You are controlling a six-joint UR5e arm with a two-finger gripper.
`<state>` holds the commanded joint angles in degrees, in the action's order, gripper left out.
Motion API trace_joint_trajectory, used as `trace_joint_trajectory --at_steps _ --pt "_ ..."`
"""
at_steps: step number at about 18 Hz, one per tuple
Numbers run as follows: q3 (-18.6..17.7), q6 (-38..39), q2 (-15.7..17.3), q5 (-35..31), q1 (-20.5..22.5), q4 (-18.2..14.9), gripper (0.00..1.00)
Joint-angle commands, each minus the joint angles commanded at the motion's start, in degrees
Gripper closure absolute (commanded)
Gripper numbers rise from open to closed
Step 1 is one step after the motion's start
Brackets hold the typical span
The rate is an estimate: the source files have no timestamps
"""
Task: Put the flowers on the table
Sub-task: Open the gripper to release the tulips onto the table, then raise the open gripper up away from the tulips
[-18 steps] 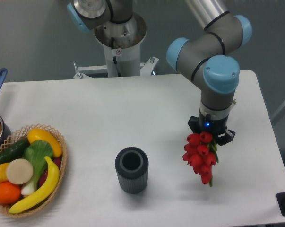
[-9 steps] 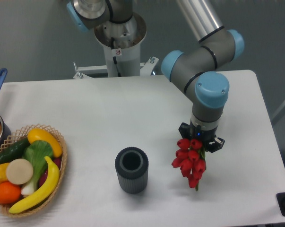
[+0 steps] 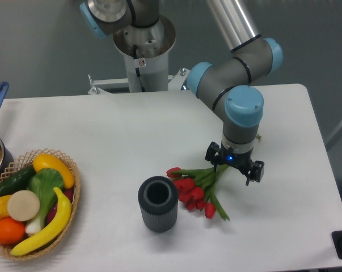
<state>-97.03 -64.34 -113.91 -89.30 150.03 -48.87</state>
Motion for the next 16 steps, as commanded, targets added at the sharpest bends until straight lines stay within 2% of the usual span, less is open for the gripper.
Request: trace_joint_trajectory --at_steps 6,12,16 --pt "-0.4 -2.0 2.6 0.1 0.5 0.0 0.0" --pt "-5.4 -15.4 6.9 0.1 4.0 -0.1 0.0" --pt "-6.2 -18.2 7.6 0.0 4.7 -0.3 0.0"
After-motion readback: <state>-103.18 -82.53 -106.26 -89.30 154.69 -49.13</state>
